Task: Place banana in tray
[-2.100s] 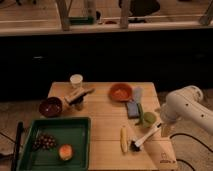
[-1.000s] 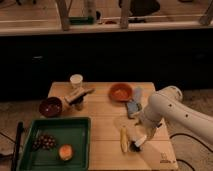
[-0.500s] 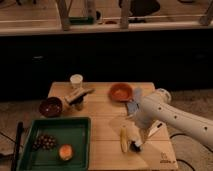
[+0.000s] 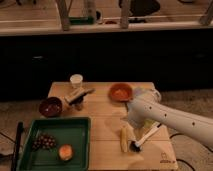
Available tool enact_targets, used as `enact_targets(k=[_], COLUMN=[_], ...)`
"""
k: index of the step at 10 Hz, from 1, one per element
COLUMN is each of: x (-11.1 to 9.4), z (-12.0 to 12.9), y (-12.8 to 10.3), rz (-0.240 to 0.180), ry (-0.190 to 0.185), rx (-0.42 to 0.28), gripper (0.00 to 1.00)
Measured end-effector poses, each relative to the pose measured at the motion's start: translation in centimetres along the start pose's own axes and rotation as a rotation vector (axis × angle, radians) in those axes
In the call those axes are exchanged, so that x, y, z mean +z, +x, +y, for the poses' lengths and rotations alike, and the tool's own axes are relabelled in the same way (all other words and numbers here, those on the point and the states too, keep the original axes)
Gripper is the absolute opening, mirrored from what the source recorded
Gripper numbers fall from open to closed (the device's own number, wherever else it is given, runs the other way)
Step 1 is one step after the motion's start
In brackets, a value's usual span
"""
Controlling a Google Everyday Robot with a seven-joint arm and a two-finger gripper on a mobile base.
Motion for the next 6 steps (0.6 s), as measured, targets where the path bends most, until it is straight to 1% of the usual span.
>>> enact_targets(k=[6], x=[2.0], z=[-1.2], y=[-0.7], rz=[-0.003], ry=[-0.023], rx=[-0.045], gripper=[0.8])
